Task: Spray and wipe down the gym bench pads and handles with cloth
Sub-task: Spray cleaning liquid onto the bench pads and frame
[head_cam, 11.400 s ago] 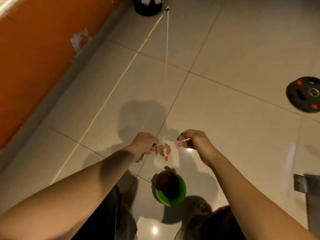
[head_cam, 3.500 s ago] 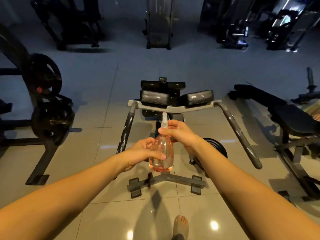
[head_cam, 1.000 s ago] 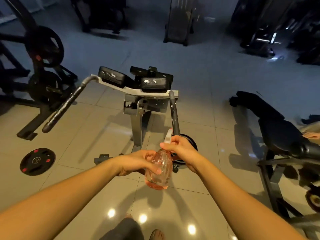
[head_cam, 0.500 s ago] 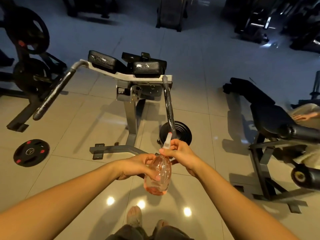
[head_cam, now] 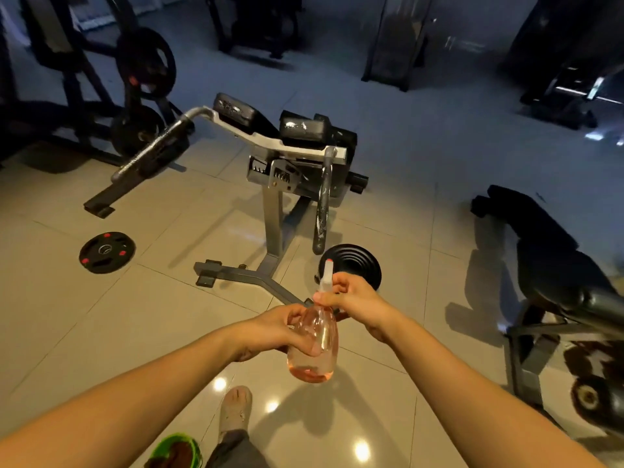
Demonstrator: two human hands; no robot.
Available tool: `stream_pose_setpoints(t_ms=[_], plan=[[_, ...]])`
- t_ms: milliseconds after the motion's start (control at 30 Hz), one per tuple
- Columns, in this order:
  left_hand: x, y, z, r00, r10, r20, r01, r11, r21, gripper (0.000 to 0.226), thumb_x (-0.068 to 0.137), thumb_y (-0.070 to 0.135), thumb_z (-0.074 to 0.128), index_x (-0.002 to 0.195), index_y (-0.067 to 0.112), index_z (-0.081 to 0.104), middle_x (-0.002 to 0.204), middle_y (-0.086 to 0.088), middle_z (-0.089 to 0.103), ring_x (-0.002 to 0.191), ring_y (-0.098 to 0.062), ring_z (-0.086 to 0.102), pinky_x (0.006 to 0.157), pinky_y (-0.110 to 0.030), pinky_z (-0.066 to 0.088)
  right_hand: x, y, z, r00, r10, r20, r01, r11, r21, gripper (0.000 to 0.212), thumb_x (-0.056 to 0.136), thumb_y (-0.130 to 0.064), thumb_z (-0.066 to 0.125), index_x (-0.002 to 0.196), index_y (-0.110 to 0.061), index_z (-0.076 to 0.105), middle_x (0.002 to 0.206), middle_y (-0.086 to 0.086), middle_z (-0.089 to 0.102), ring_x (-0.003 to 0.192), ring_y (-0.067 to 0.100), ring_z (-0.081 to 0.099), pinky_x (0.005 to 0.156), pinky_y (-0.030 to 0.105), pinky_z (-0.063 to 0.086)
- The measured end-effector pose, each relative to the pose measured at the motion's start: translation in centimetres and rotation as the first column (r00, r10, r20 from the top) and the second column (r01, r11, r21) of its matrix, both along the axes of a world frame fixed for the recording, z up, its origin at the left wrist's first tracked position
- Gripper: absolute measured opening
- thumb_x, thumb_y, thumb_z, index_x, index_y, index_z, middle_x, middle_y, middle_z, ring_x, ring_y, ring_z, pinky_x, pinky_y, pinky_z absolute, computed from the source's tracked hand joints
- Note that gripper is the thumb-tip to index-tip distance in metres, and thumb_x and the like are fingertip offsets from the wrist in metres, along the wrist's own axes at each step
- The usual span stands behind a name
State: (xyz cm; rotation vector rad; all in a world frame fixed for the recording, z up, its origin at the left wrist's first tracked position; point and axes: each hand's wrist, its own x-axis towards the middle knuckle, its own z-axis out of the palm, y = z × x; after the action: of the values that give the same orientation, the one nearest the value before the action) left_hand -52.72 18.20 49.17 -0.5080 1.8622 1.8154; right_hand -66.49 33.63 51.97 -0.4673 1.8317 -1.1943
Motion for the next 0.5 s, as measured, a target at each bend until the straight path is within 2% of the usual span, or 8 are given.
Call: stream_pose_setpoints(t_ms=[100, 267, 333, 400, 500], plan=[[-0.3, 2.9, 0.7, 0.996, 0.077, -0.036, -0.077, 0.997, -0.014, 0.074, 0.065, 0.029, 0.094, 0.130, 0.022, 0.060, 0.122, -0.001, 0.072, 0.114, -0.021, 0.069, 0.100, -0.047, 0.057, -1.2, 1.8, 1.1, 0.999, 0.049, 0.002, -0.049, 0.999, -0.011, 0.028, 0.088, -0.020, 0.079, 0.113, -0.014, 0.065, 0.085, -0.007, 0.070, 0.071, 0.003, 0.071, 0.063, 0.019, 0.054], [-1.8, 5.1, 1.4, 0.982, 0.179, -0.067, -0.179, 0.984, 0.000, 0.067, 0.069, 0.026, 0.093, 0.128, 0.021, 0.062, 0.119, -0.002, 0.074, 0.111, -0.021, 0.071, 0.098, -0.046, 0.058, -3.5, 2.6, 2.0, 0.997, 0.080, -0.023, -0.081, 0.996, -0.031, 0.020, 0.089, -0.024, 0.078, 0.105, -0.016, 0.070, 0.080, -0.007, 0.072, 0.073, 0.006, 0.069, 0.068, 0.025, 0.054], [-2.8, 5.2, 1.6, 0.972, 0.223, -0.072, -0.223, 0.975, 0.011, 0.064, 0.071, 0.023, 0.092, 0.128, 0.020, 0.062, 0.118, -0.002, 0.074, 0.109, -0.021, 0.072, 0.097, -0.043, 0.059, -4.7, 2.2, 2.2, 0.997, 0.074, -0.039, -0.075, 0.996, -0.038, 0.021, 0.088, -0.025, 0.079, 0.104, -0.014, 0.070, 0.078, -0.005, 0.071, 0.071, 0.006, 0.068, 0.067, 0.023, 0.053], [-4.3, 4.8, 1.9, 0.964, 0.255, -0.078, -0.255, 0.967, 0.017, 0.064, 0.072, 0.023, 0.092, 0.129, 0.020, 0.062, 0.118, -0.002, 0.074, 0.109, -0.021, 0.072, 0.097, -0.043, 0.059, -6.2, 1.4, 2.3, 0.998, 0.053, -0.033, -0.055, 0.997, -0.054, 0.024, 0.088, -0.021, 0.079, 0.107, -0.010, 0.069, 0.075, -0.006, 0.069, 0.065, 0.002, 0.066, 0.060, 0.018, 0.051], [-6.9, 3.3, 2.1, 0.962, 0.258, -0.092, -0.257, 0.966, 0.029, 0.070, 0.069, 0.028, 0.092, 0.131, 0.021, 0.060, 0.118, -0.002, 0.075, 0.109, -0.022, 0.072, 0.098, -0.045, 0.058, -8.9, -0.3, 2.9, 0.998, 0.062, -0.029, -0.063, 0.997, -0.040, 0.030, 0.089, -0.022, 0.078, 0.114, -0.010, 0.066, 0.085, -0.002, 0.070, 0.068, 0.002, 0.068, 0.060, 0.017, 0.051]])
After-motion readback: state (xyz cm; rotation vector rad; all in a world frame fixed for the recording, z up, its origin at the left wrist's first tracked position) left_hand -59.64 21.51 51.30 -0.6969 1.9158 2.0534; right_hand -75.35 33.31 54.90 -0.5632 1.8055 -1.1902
